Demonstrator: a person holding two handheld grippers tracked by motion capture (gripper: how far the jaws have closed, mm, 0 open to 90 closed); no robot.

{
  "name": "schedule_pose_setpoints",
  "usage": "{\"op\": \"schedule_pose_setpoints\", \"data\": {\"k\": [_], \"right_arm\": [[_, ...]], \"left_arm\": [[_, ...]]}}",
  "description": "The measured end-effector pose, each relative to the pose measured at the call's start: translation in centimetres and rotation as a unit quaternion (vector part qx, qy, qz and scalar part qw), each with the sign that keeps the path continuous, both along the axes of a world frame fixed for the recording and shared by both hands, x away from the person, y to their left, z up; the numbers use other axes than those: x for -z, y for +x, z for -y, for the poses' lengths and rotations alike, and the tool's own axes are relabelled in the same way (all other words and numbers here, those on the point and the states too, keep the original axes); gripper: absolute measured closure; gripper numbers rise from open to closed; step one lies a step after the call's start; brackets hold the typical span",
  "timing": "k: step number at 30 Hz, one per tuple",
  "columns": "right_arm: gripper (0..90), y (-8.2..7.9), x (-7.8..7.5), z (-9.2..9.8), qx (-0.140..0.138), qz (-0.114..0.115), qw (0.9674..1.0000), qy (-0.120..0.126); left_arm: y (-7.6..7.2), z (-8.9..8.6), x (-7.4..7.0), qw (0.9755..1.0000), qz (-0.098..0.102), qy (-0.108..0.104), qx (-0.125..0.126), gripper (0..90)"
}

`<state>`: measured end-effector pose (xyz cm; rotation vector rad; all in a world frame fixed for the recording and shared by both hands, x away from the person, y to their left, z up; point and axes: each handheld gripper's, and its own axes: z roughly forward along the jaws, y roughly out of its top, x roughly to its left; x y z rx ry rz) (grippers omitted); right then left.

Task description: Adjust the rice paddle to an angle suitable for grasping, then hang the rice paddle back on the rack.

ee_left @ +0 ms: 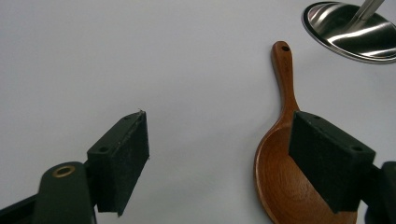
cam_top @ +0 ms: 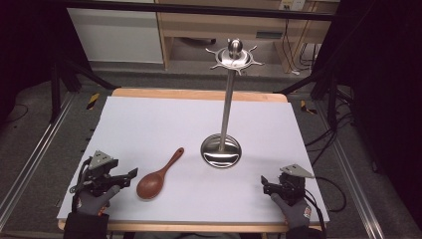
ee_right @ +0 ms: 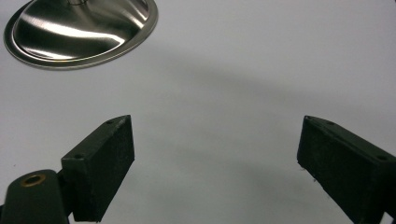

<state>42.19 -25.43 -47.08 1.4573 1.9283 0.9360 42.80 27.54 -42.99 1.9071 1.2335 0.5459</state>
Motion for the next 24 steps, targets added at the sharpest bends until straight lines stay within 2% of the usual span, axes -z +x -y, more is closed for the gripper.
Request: {"op": "schedule_pose_setpoints", "data": {"k": [11, 15, 19, 24], "right_arm": [[11.3, 0.1, 0.0, 0.0, -0.002, 0.003, 1.0, -0.004], [11.3, 0.0, 0.1, 0.0, -0.001, -0.002, 1.0, -0.007], [11.3, 0.0, 0.1, -0.1, -0.005, -0.002, 1.0, -0.007], [11.3, 0.0, 0.2, -0.2, -0.005, -0.004, 0.9999, -0.008]], "left_arm": [[0.2, 0.7, -0.4, 1.0, 0.0, 0.004, 0.009, 19.1], [0.5, 1.0, -0.5, 0.9999, -0.002, 0.007, 0.012, 19.1], [0.9, 1.6, -0.5, 0.9996, -0.004, 0.02, 0.019, 19.1], [1.4, 2.0, -0.5, 0.9994, -0.012, 0.02, 0.024, 20.1]]}}
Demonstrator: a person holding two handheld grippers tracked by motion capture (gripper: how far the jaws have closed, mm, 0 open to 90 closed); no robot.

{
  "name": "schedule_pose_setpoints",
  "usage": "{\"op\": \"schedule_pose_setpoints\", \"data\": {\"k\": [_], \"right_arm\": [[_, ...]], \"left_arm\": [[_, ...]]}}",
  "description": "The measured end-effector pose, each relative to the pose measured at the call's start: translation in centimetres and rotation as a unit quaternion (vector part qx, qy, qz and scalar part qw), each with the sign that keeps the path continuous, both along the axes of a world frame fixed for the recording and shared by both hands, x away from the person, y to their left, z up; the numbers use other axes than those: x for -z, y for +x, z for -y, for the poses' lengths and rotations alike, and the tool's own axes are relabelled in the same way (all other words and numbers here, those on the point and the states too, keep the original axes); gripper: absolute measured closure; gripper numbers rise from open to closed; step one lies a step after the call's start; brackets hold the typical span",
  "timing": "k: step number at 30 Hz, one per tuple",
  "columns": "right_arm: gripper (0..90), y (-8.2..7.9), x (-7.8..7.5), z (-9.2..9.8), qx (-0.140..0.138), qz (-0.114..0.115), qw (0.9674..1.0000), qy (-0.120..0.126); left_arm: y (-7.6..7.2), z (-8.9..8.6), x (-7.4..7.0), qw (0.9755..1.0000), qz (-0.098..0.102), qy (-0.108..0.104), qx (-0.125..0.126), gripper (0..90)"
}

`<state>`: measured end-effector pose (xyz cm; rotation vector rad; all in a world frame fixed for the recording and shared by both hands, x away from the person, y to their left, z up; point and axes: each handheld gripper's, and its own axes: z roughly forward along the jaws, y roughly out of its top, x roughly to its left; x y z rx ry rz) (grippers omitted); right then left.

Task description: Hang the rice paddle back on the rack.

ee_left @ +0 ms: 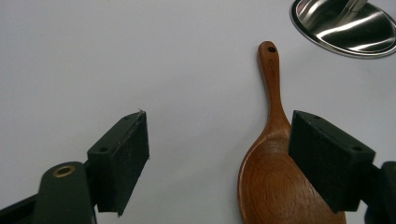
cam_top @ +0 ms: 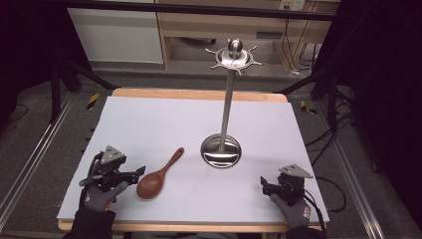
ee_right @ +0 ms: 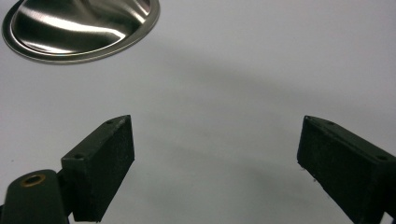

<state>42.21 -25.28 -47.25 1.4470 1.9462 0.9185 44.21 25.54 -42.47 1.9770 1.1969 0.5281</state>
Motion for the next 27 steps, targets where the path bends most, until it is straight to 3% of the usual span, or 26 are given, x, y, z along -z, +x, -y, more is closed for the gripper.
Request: {"op": "schedule_pose_setpoints", "data": {"k": [6, 13, 27], "right_arm": [[11.1, 0.0, 0.0, 0.0, 0.0, 0.001, 1.0, 0.0], [11.0, 0.0, 0.0, 0.0, 0.0, 0.001, 1.0, 0.0], [11.0, 0.0, 0.1, -0.1, 0.0, -0.002, 1.0, -0.001]], "left_arm": [[0.6, 0.1, 0.1, 1.0, -0.008, 0.0, 0.001, 20.9], [0.9, 0.7, -0.3, 0.9999, -0.001, 0.011, -0.009, 20.8], [1.7, 2.3, -1.0, 0.9997, -0.008, 0.017, 0.015, 28.7]]}}
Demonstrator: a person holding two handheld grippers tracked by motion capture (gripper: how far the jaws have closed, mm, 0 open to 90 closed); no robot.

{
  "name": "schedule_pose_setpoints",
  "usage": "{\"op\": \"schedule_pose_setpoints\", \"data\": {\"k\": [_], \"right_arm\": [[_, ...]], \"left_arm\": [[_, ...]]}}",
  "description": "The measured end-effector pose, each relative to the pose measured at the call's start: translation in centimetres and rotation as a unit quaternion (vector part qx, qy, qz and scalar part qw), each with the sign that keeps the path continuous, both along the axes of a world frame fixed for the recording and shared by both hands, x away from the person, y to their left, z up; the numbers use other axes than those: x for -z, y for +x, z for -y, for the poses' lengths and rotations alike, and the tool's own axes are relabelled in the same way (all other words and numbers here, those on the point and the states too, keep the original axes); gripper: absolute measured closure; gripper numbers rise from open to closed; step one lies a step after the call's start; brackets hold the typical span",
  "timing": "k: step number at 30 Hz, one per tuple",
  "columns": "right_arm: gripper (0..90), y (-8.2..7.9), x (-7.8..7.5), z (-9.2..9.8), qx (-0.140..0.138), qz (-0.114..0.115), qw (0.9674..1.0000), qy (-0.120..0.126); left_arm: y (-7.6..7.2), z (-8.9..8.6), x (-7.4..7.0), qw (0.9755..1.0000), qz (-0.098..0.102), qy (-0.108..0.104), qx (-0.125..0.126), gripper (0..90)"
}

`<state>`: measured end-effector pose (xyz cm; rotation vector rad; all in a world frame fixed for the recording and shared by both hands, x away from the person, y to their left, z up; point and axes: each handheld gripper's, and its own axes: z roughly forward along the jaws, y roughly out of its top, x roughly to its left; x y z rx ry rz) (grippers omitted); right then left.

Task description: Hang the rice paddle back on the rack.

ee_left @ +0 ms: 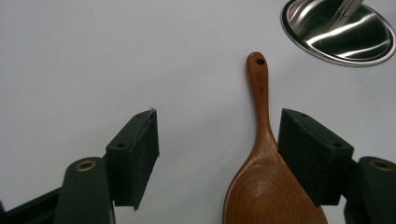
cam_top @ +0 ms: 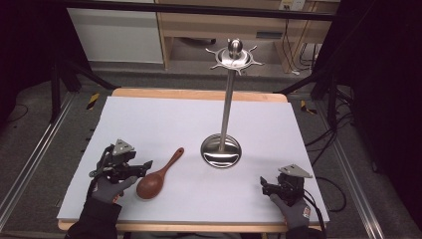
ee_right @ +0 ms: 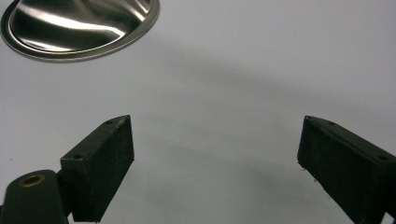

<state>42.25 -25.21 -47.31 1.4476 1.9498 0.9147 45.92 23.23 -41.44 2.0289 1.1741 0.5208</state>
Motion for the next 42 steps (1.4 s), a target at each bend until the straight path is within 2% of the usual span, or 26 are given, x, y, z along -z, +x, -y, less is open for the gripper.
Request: {"op": "schedule_pose_setpoints", "data": {"k": [6, 10, 18, 19, 23, 34, 39, 42], "right_arm": [[11.1, 0.0, 0.0, 0.0, 0.0, -0.002, 1.0, 0.004], [11.0, 0.0, 0.0, 0.0, -0.001, -0.004, 1.0, 0.003], [11.1, 0.0, 0.0, 0.0, -0.001, -0.006, 1.0, 0.003], [11.1, 0.0, 0.0, 0.0, -0.002, -0.006, 1.0, 0.003], [11.0, 0.0, -0.1, 0.0, -0.002, -0.006, 1.0, 0.004], [11.1, 0.1, 0.0, 0.1, -0.004, -0.008, 0.9999, 0.007], [11.1, 0.1, 0.0, 0.1, -0.004, -0.01, 0.9999, 0.007], [11.1, 0.1, 0.0, 0.1, -0.004, -0.01, 0.9999, 0.007]], "left_arm": [[0.6, 0.8, -0.3, 1.0, -0.006, 0.001, 0.006, 29.3], [1.0, 1.0, -0.5, 0.9998, -0.017, 0.001, 0.009, 28.5], [1.6, 1.5, -0.8, 0.9994, -0.025, 0.018, 0.017, 30.1], [1.8, 1.7, -0.8, 0.999, -0.028, 0.026, 0.022, 30.7], [2.1, 2.1, -0.7, 0.9983, -0.035, 0.037, 0.027, 32.4], [2.9, 3.4, 0.0, 0.9963, -0.056, 0.053, 0.039, 38.1], [3.2, 3.9, 0.4, 0.9937, -0.072, 0.066, 0.054, 39.6], [3.4, 4.1, 0.6, 0.993, -0.078, 0.068, 0.057, 40.4]]}}
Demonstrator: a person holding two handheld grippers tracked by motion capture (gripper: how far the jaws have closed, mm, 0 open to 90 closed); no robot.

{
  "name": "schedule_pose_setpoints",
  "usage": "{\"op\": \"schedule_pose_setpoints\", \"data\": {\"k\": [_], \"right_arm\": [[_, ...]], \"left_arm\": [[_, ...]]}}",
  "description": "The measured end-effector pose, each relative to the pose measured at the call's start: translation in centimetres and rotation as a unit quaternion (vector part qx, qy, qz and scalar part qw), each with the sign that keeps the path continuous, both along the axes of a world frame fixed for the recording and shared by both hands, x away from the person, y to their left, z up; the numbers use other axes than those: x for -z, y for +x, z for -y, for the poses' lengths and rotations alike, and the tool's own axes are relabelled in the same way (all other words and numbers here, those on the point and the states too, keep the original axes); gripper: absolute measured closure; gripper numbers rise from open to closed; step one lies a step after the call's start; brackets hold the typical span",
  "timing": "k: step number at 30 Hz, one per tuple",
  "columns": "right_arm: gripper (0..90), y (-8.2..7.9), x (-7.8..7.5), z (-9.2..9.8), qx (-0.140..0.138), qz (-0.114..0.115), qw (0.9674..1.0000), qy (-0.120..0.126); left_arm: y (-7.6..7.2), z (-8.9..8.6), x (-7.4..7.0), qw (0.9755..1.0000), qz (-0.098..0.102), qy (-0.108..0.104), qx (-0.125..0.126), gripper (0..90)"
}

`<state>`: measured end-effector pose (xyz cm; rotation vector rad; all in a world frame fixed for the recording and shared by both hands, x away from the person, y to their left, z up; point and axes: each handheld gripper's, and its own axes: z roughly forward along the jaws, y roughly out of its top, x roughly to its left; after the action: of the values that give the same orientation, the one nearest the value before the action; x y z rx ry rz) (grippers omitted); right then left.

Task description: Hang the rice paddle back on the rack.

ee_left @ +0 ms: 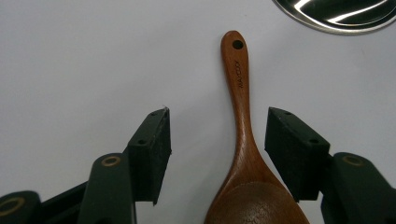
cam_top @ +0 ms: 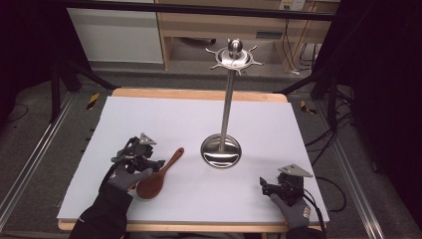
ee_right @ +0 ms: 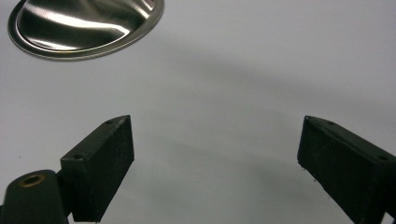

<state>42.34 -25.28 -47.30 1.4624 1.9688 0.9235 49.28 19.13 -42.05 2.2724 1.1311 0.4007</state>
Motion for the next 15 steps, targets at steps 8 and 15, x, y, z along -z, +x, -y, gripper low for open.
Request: {"op": "schedule_pose_setpoints", "data": {"k": [8, 15], "right_arm": [[11.1, 0.0, 0.0, 0.0, -0.002, -0.004, 1.0, 0.002], [11.1, 0.0, 0.0, 0.0, -0.002, -0.006, 1.0, 0.003]], "left_arm": [[0.5, 0.9, 0.7, 0.9997, -0.014, 0.016, 0.01, 42.4], [0.9, 1.5, 1.1, 0.9994, -0.027, 0.017, 0.01, 43.7]]}}
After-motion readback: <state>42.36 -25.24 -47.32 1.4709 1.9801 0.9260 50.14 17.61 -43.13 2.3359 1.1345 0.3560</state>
